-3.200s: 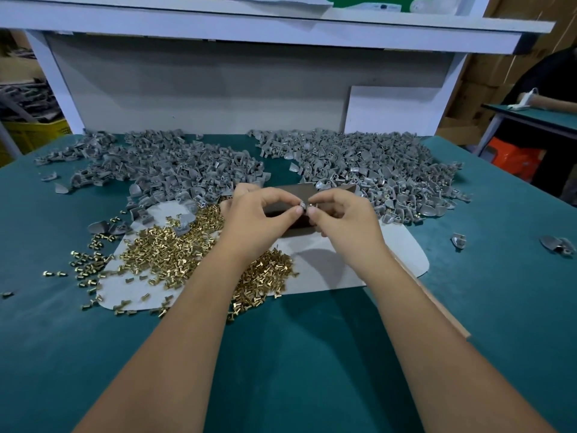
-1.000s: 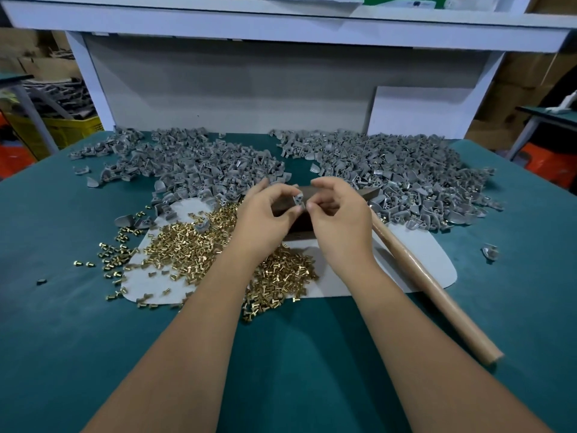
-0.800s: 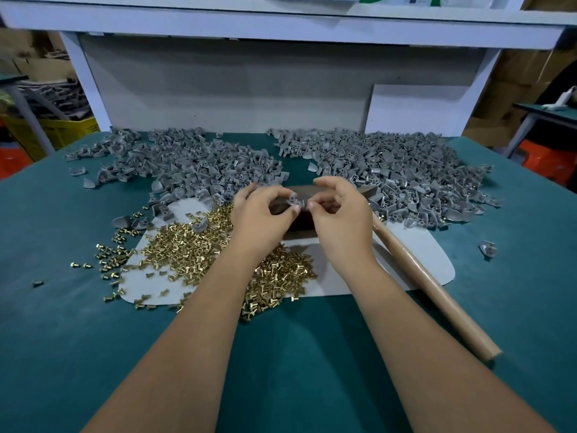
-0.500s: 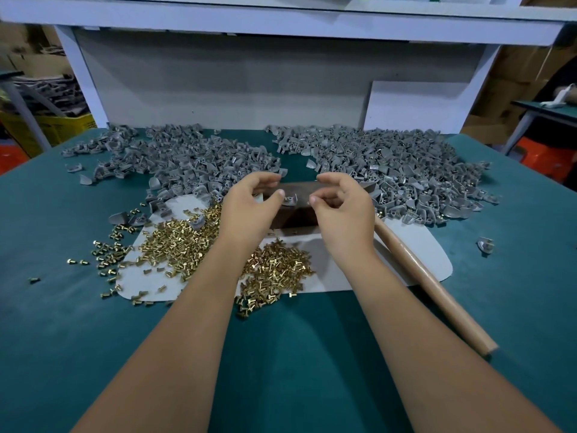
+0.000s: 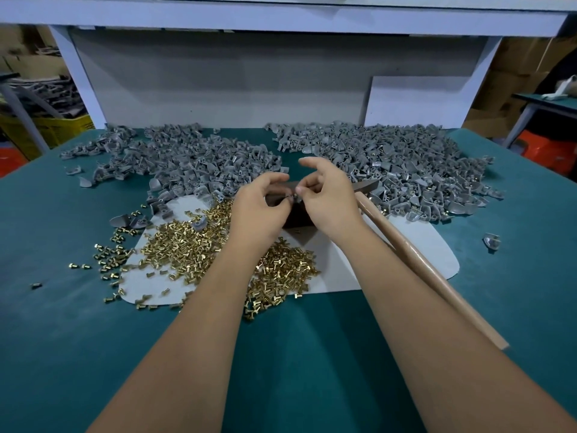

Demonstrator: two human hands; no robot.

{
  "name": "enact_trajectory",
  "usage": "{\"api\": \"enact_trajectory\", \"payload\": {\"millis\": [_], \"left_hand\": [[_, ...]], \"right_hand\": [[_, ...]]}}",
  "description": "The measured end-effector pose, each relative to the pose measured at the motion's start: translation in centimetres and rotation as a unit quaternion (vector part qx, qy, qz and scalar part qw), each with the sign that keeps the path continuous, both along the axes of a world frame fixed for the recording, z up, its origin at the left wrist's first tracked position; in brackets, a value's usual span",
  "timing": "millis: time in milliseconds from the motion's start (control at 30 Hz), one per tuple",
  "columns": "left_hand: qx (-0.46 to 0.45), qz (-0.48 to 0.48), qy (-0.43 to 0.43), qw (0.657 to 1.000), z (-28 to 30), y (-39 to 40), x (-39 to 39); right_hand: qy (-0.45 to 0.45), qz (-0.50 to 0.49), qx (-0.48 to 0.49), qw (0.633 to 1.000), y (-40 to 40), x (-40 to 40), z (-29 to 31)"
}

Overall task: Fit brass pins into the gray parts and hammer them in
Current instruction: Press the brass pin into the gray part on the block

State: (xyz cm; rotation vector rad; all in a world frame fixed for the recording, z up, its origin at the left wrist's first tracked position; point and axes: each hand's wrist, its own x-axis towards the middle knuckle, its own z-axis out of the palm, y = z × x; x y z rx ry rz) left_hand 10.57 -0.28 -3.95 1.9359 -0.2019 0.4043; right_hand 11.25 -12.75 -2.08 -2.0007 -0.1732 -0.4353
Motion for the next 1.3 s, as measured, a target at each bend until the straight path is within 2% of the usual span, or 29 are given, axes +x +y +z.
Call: {"api": "enact_trajectory", "payload": {"millis": [467, 667, 833, 1000, 1200, 1300], "left_hand": [[-0.018, 0.004, 0.035, 0.999, -0.2, 0.3, 0.3], [-0.022, 0.009, 0.035, 0.999, -0.1, 0.1, 0.2], [-0.028, 0.011, 0.035, 0.999, -0.2, 0.0, 0.2], [-0.036, 0.004, 0.044, 0.998, -0.1, 0.1, 0.3], [-0.052, -0.004, 0.056, 0.997, -0.1, 0.2, 0.3], [-0.059, -0.011, 0.059, 0.996, -0.1, 0.1, 0.2]], "right_hand": [[-0.048, -0.006, -0.1, 0.994, 0.4, -0.1, -0.2], [-0.051, -0.016, -0.091, 0.994, 0.4, -0.2, -0.3], [-0.038, -0.021, -0.035, 0.998, 0.5, -0.2, -0.7], [-0.042, -0.034, -0.039, 0.998, 0.6, -0.2, -0.8], [-0.097, -0.04, -0.202, 0.974, 0.9, -0.3, -0.5], [-0.108, -0.06, -0.236, 0.964, 1.4, -0.5, -0.7]]}}
